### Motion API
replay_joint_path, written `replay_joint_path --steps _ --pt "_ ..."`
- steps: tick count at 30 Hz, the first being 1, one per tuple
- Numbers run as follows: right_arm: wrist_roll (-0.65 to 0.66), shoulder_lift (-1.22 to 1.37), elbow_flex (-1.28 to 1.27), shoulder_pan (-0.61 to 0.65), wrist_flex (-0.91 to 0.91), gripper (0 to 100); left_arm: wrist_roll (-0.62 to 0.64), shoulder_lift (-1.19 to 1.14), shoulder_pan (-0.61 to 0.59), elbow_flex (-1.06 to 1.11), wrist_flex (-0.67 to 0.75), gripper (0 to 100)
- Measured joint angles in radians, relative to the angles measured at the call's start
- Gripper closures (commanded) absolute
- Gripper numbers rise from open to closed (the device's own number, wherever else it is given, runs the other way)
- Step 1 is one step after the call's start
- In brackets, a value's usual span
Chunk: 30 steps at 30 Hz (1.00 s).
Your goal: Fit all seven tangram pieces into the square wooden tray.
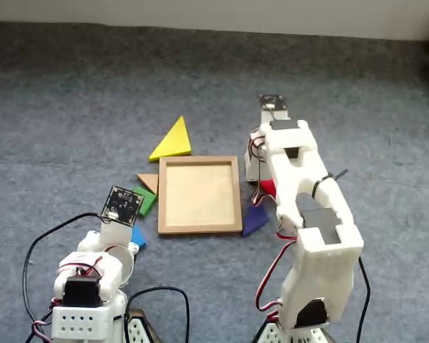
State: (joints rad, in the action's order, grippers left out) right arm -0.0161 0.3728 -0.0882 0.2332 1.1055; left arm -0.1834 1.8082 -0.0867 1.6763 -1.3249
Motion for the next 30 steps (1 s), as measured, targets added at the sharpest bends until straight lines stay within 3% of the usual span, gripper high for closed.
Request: replay_joint_path --steps 16,23,30 --pt "0.066 -0.233 -0.028 -0.002 0.0 84.1 0.0 0.0 0.0 0.0 0.0 99" --pt "-0.143 -0.13 0.032 0.0 0.0 66.8 0.0 0.0 0.0 0.0 0.0 99" --pt "-0.255 0.048 0.198 -0.002 0.0 65.9 0.0 0.0 0.0 0.0 0.0 99"
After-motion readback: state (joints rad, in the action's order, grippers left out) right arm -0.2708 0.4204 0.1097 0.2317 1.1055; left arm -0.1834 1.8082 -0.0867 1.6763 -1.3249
